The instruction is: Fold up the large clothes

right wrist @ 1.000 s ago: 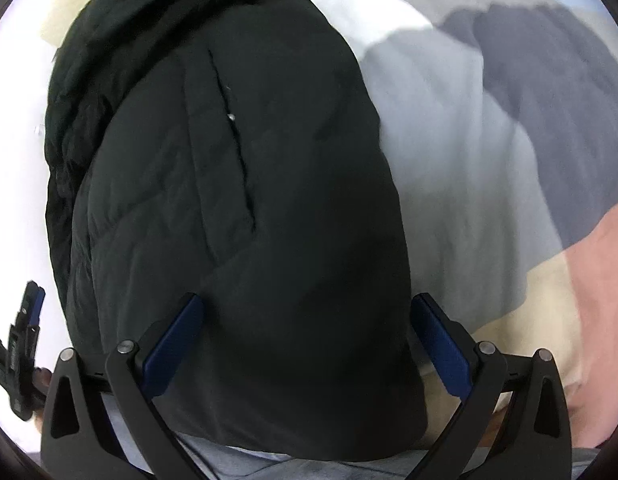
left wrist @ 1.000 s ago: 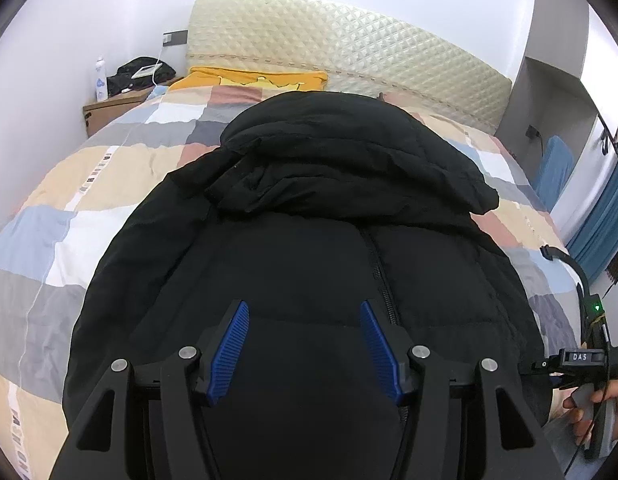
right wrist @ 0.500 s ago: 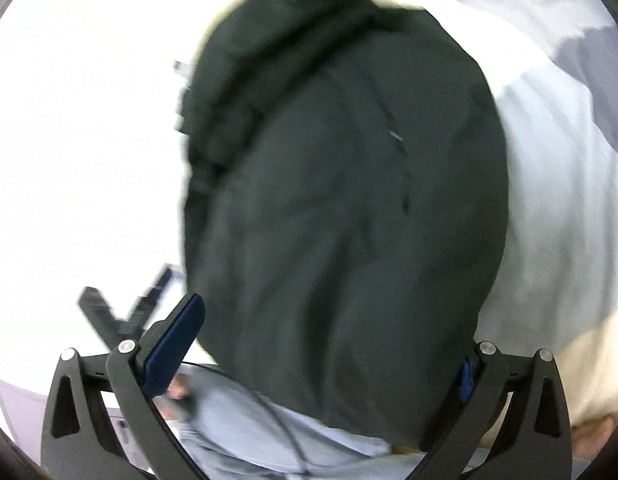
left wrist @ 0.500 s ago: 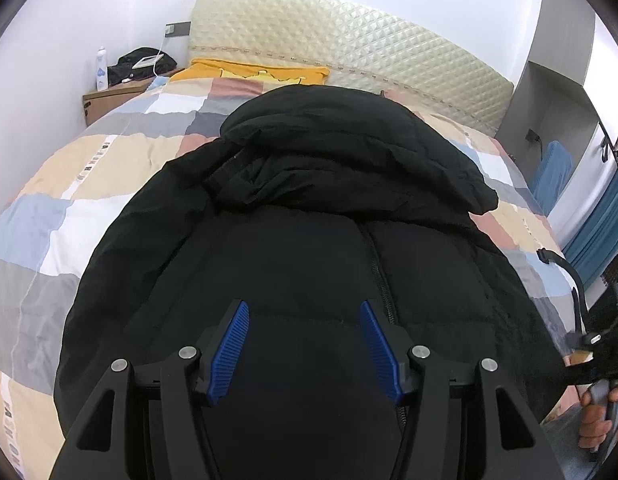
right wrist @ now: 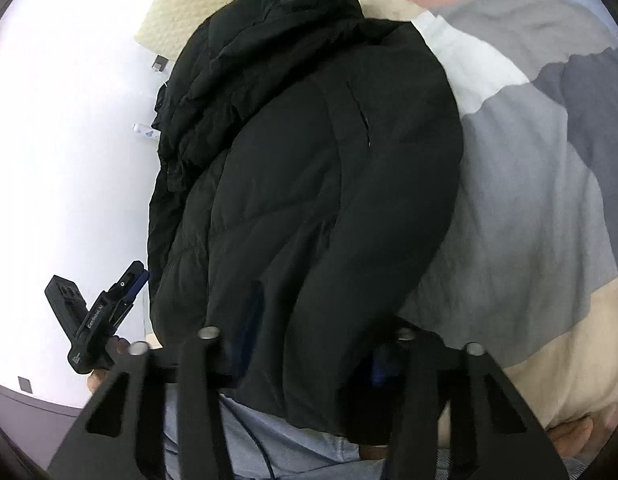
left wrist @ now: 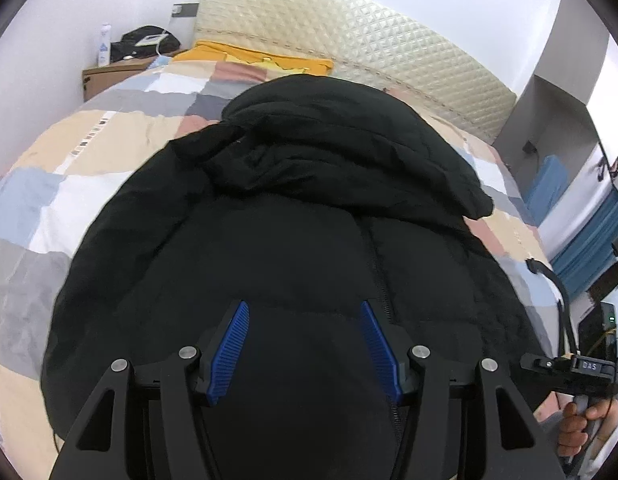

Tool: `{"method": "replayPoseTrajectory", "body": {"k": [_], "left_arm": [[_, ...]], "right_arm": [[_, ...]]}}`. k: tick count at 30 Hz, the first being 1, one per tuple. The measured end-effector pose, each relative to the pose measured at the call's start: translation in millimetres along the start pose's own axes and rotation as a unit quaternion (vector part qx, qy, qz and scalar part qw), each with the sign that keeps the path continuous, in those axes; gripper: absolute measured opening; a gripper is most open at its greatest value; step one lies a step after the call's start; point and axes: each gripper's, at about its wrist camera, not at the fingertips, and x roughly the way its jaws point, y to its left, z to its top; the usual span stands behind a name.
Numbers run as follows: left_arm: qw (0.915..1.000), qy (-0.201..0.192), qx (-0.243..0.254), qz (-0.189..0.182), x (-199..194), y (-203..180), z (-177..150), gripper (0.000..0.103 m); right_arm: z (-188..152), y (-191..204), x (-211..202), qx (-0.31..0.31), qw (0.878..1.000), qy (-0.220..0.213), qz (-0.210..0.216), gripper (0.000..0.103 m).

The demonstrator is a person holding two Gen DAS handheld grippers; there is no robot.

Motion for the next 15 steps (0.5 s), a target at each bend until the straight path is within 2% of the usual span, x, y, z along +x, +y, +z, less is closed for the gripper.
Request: {"method": "replayPoseTrajectory", "body": {"k": [8, 10, 11, 12, 15], "left_arm": [[1.0000, 0.006, -0.007, -0.001, 1.9, 1.5, -0.4, 0.058], [0.9999, 0.009, -0.011, -0.006, 1.7, 3.5, 0.1, 0.058], [0.9997, 0.013, -0.016, -0.012, 1.2, 6.3, 0.9, 0.058], [0.9995, 0.016, -0.022, -0.017, -0.4, 10.1, 2.0, 0.058], [0.9983, 0.020, -0.039, -0.039, -11.7, 26.4, 5.1, 0.058]], "right_arm": [[-1.6, 1.8, 3.6, -0.009, 0.999, -0.003, -0.034, 0.041], [-1.1, 4.2, 3.5, -0.014, 0.999, -0.004, -0.036, 0.032], [-1.1, 5.0, 1.5, -0.017, 0.999, -0.007, -0.042, 0.019], [-0.6, 5.1, -0.7, -0.016, 0.998, -0.013, -0.052, 0.014], [0.9, 2.8, -1.4, -0.010, 0.998, -0.014, -0.054, 0.009]]}}
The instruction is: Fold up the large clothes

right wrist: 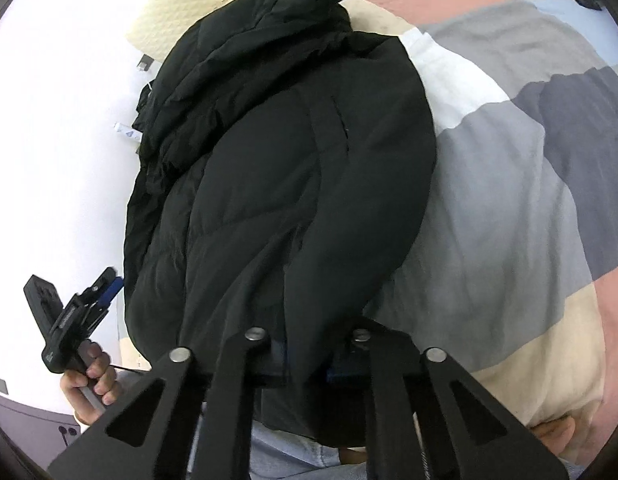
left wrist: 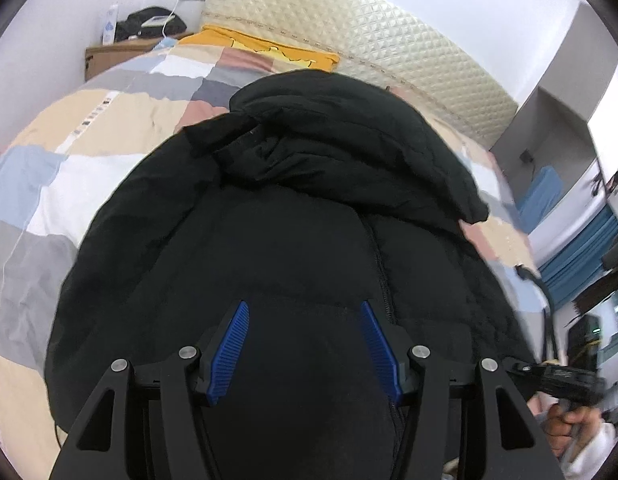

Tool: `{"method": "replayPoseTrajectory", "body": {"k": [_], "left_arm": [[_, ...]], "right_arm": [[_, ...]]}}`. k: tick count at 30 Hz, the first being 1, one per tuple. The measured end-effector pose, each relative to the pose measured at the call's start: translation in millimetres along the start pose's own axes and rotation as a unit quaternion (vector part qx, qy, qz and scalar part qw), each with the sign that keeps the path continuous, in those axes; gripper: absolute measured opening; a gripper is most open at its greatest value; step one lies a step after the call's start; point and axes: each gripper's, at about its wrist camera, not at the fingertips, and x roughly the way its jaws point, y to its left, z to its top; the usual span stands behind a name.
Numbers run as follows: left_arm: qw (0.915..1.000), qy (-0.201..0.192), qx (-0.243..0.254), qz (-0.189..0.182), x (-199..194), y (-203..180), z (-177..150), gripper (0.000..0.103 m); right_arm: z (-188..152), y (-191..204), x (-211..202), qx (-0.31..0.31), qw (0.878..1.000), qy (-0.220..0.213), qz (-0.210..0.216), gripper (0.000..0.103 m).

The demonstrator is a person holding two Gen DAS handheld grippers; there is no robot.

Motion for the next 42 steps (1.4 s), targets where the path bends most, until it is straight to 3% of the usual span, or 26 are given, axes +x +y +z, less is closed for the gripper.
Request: {"method": "replayPoseTrajectory", "body": {"k": [2, 5, 9, 12, 14, 17, 21, 25, 26, 28, 29, 31, 32, 33, 36, 40, 42], "left_arm": [[0.9980, -0.013, -0.053, -0.031, -17.7, 28.0, 5.7, 0.059], [0.9878, -0.019, -0.133, -0.079, -44.4, 81.6, 17.2, 0.071], [0.9840, -0.012, -0.157, -0.084, -63.6, 132.8, 28.1, 0.086], [0.9759, 0.025, -0.183, -0.116, -54.5, 175.4, 24.5, 0.087], [0.9650, 0.042, -0.206, -0.157, -42.5, 199.1, 16.0, 0.087], [0.9578, 0.080, -0.206, -0.185, -20.0, 217.4, 1.6, 0.087], [0.9677, 0.107, -0.171, -0.152, 4.6, 224.9, -15.6, 0.087], [0.9528, 0.132, -0.169, -0.215, 28.2, 222.8, -27.0, 0.087], [0.9494, 0.131, -0.169, -0.230, 30.9, 220.4, -27.9, 0.087], [0.9328, 0.126, -0.183, -0.284, 36.1, 220.7, -28.7, 0.087], [0.9287, 0.122, -0.184, -0.298, 37.8, 219.9, -28.1, 0.087], [0.9301, 0.124, -0.172, -0.300, 42.7, 214.3, -25.3, 0.087], [0.9302, 0.130, -0.169, -0.299, 45.0, 212.1, -24.9, 0.087], [0.9310, 0.139, -0.166, -0.294, 49.2, 208.7, -24.4, 0.087], [0.9324, 0.158, -0.168, -0.278, 56.8, 202.8, -23.2, 0.087], [0.9351, 0.191, -0.151, -0.258, 68.3, 183.7, -18.5, 0.087], [0.9331, 0.224, -0.126, -0.251, 68.6, 169.1, -15.6, 0.086]], "right_arm": [[-0.2, 1.7, -1.1, -0.005, 1.000, -0.003, -0.002, 0.007], [-0.5, 7.5, -2.8, -0.016, 1.000, -0.011, 0.004, 0.007], [0.6, 10.1, -2.2, -0.015, 1.000, -0.017, 0.007, 0.007], [1.1, 9.0, -1.5, -0.011, 1.000, -0.018, 0.007, 0.007], [1.4, 9.7, -0.7, -0.009, 1.000, -0.018, 0.008, 0.007], [1.5, 11.8, 0.2, -0.010, 1.000, -0.018, 0.003, 0.007], [2.7, 12.1, 2.5, -0.005, 1.000, -0.016, -0.005, 0.008], [3.8, 9.7, 7.5, 0.005, 1.000, -0.011, -0.021, 0.012], [3.4, 8.0, 9.4, 0.012, 0.999, -0.011, -0.028, 0.017], [2.0, 3.1, 13.2, 0.029, 0.999, -0.005, -0.045, 0.027], [1.7, -0.3, 16.6, 0.040, 0.998, 0.003, -0.054, 0.034], [1.4, -9.8, 20.6, 0.066, 0.996, 0.012, -0.061, 0.054], [0.8, -15.2, 21.7, 0.081, 0.995, 0.013, -0.065, 0.069], [-0.3, -23.6, 23.3, 0.105, 0.992, 0.016, -0.074, 0.075], [-0.2, -37.3, 31.5, 0.142, 0.987, 0.038, -0.066, 0.078], [-1.4, -34.6, 39.8, 0.138, 0.988, 0.053, -0.043, 0.080], [-2.9, -29.6, 37.8, 0.127, 0.990, 0.050, -0.022, 0.071]]}}
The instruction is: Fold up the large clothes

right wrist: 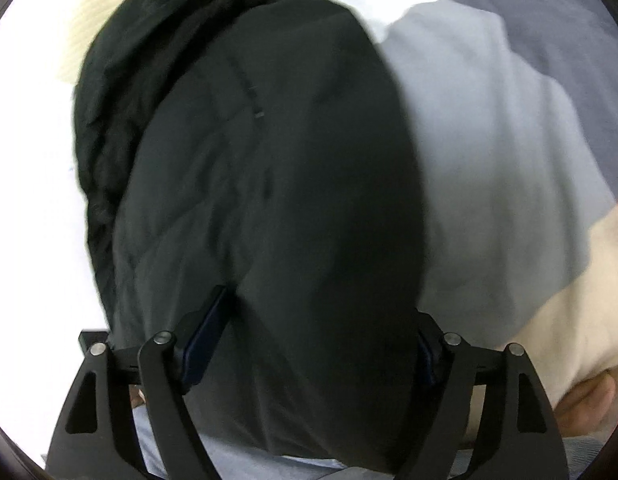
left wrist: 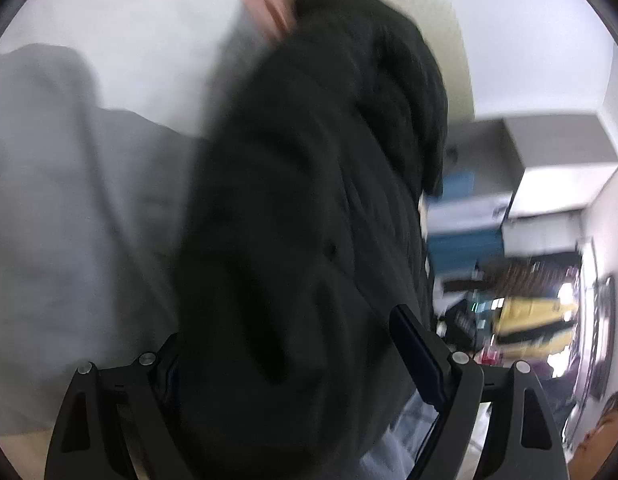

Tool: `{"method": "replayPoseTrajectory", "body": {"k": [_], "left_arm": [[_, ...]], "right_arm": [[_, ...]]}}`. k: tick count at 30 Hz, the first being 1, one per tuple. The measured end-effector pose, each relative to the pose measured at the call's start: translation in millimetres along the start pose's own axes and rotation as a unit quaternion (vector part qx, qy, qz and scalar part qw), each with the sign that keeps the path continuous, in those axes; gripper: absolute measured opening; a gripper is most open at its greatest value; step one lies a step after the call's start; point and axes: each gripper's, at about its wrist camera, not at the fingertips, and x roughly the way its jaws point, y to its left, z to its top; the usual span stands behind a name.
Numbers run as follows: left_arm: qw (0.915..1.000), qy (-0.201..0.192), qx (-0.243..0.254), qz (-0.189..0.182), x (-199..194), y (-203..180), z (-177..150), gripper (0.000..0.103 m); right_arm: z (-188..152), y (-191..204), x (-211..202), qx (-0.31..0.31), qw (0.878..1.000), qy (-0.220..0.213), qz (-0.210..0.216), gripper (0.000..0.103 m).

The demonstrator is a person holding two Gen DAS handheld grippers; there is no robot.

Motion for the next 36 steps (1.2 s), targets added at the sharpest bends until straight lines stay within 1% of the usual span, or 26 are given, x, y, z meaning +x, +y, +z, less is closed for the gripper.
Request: {"method": "replayPoseTrajectory", "body": {"k": [1, 2, 4, 6, 7, 8, 9, 10, 12, 13, 14, 16, 17, 19, 22, 24, 29, 33, 36], "left_arm": [[0.9999, 0.008, 0.004, 0.009, 0.9, -4.5, -1.2, 0.079], [0.9997, 0.015, 0.006, 0.018, 1.2, -11.4, -0.1, 0.074], [0.9995, 0.021, 0.004, 0.023, -0.6, -18.1, -0.7, 0.058], [0.9988, 0.021, 0.001, 0.044, -2.6, -28.8, -0.7, 0.050], [0.9981, 0.017, -0.010, 0.058, -3.9, -32.4, -1.1, 0.044], [0.9977, 0.014, -0.017, 0.064, -5.6, -31.4, -1.9, 0.039], [0.9970, 0.009, -0.023, 0.073, -7.2, -34.5, -3.0, 0.030], [0.9965, 0.004, -0.027, 0.079, -7.8, -38.6, -4.3, 0.024], [0.9956, -0.002, -0.026, 0.090, -11.2, -45.3, -7.8, 0.016], [0.9942, -0.004, -0.019, 0.106, -14.9, -50.9, -8.3, 0.013], [0.9933, -0.006, -0.012, 0.115, -18.3, -51.2, -8.0, 0.012], [0.9923, -0.018, 0.005, 0.123, -24.4, -74.2, -11.4, 0.008], [0.9921, -0.022, 0.010, 0.123, -31.7, -76.8, -11.5, 0.007], [0.9918, -0.034, 0.026, 0.120, -41.4, -97.7, -12.9, 0.006], [0.9914, -0.052, 0.045, 0.112, -57.5, -127.2, -19.4, 0.006], [0.9910, -0.061, 0.048, 0.109, -70.0, -142.5, -21.6, 0.006], [0.9864, -0.094, 0.082, 0.106, -97.6, -197.8, -29.3, 0.005], [0.9823, -0.116, 0.101, 0.107, -120.5, -226.0, -41.7, 0.005], [0.9759, -0.133, 0.120, 0.125, -135.2, -242.1, -58.7, 0.006]], "right_arm": [[-2.5, 2.8, -4.4, -0.008, 1.000, -0.008, 0.009, 0.068], [-4.1, 5.1, -9.0, -0.014, 1.000, -0.018, 0.017, 0.064], [-6.8, 8.9, -15.7, -0.023, 0.999, -0.030, 0.033, 0.055], [-8.4, 12.0, -20.9, -0.033, 0.998, -0.039, 0.037, 0.034], [-8.4, 11.9, -22.2, -0.036, 0.998, -0.042, 0.038, 0.030], [-8.4, 11.6, -25.3, -0.037, 0.997, -0.045, 0.044, 0.023], [-8.4, 11.1, -29.9, -0.037, 0.996, -0.050, 0.056, 0.019], [-8.9, 12.2, -32.8, -0.039, 0.996, -0.055, 0.063, 0.017], [-10.0, 16.3, -43.8, -0.053, 0.994, -0.065, 0.072, 0.012], [-11.0, 20.6, -48.1, -0.062, 0.993, -0.068, 0.075, 0.011], [-11.1, 23.7, -52.5, -0.071, 0.992, -0.071, 0.071, 0.010], [-10.1, 32.3, -61.1, -0.084, 0.991, -0.081, 0.067, 0.010], [-10.0, 36.6, -67.3, -0.092, 0.990, -0.085, 0.067, 0.009], [-7.4, 42.0, -82.4, -0.103, 0.988, -0.095, 0.071, 0.009], [-1.0, 45.6, -106.0, -0.103, 0.983, -0.117, 0.093, 0.009], [2.4, 47.7, -126.0, -0.106, 0.978, -0.135, 0.114, 0.009], [7.8, 49.5, -163.9, -0.114, 0.969, -0.159, 0.154, 0.009], [0.5, 49.1, -191.3, -0.121, 0.959, -0.186, 0.176, 0.009], [-15.4, 54.1, -209.3, -0.135, 0.953, -0.202, 0.180, 0.009]]}}
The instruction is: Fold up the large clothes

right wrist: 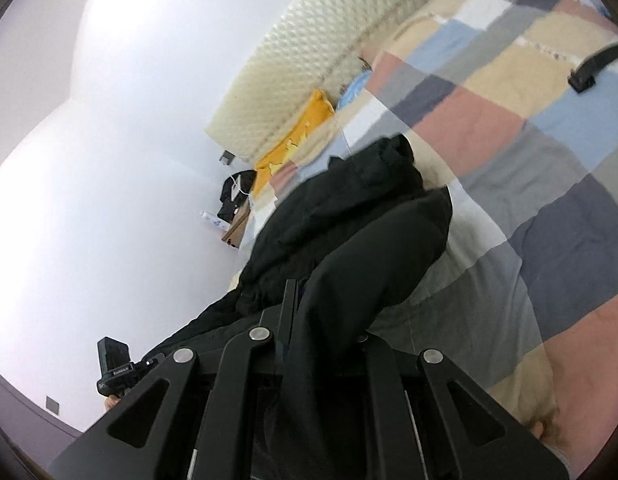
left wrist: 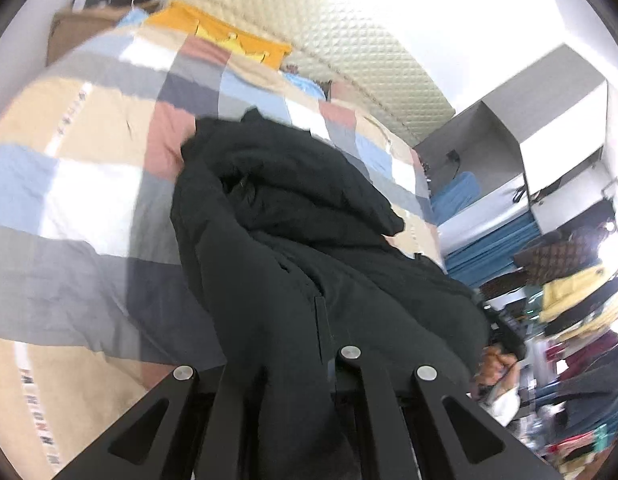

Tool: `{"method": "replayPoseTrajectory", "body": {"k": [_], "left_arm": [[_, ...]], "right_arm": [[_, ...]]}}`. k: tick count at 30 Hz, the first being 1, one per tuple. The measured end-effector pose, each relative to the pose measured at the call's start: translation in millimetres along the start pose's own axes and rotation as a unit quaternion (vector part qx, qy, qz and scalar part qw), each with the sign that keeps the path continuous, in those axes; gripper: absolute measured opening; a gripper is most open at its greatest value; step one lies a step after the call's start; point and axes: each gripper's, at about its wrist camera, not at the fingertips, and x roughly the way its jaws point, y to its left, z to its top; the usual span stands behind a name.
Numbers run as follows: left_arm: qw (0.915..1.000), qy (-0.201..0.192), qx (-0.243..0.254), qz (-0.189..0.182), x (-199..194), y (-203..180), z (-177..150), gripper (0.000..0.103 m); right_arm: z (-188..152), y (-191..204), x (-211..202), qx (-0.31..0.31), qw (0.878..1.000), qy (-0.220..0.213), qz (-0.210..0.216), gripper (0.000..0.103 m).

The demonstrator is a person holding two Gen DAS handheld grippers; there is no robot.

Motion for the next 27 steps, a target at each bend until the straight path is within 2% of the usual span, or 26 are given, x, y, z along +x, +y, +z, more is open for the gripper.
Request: {"method": "replayPoseTrajectory", "body": {"k": [4, 7, 13, 19, 22, 27], "left_arm": [[0.9997, -0.019, 0.014, 0.005, -20.2, -25.1, -21.2, 0.006], [0.9997, -0.026, 0.002, 0.001, -38.1, -28.0, -42.8, 0.006], [0.9990, -0.042, -0.013, -0.006, -71.5, -41.6, -83.3, 0.006], [0.9986, -0.051, -0.014, -0.007, -71.9, -48.9, -110.1, 0.006], [0.9981, -0.060, -0.011, -0.005, -69.6, -49.6, -105.5, 0.006], [0.9975, -0.071, 0.005, 0.006, -64.6, -50.8, -74.3, 0.006]], "right_arm": [[-5.8, 25.5, -25.4, -0.039, 0.999, -0.012, 0.002, 0.009], [-12.6, 32.8, -42.7, -0.045, 0.999, -0.017, 0.006, 0.009], [-34.2, 32.6, -74.3, -0.051, 0.999, -0.006, -0.004, 0.009], [-41.6, 25.6, -89.4, -0.049, 0.998, 0.006, -0.034, 0.010], [-34.0, 24.3, -84.3, -0.054, 0.997, 0.008, -0.045, 0.010], [-5.2, 32.9, -64.1, -0.067, 0.996, -0.001, -0.050, 0.010]]}}
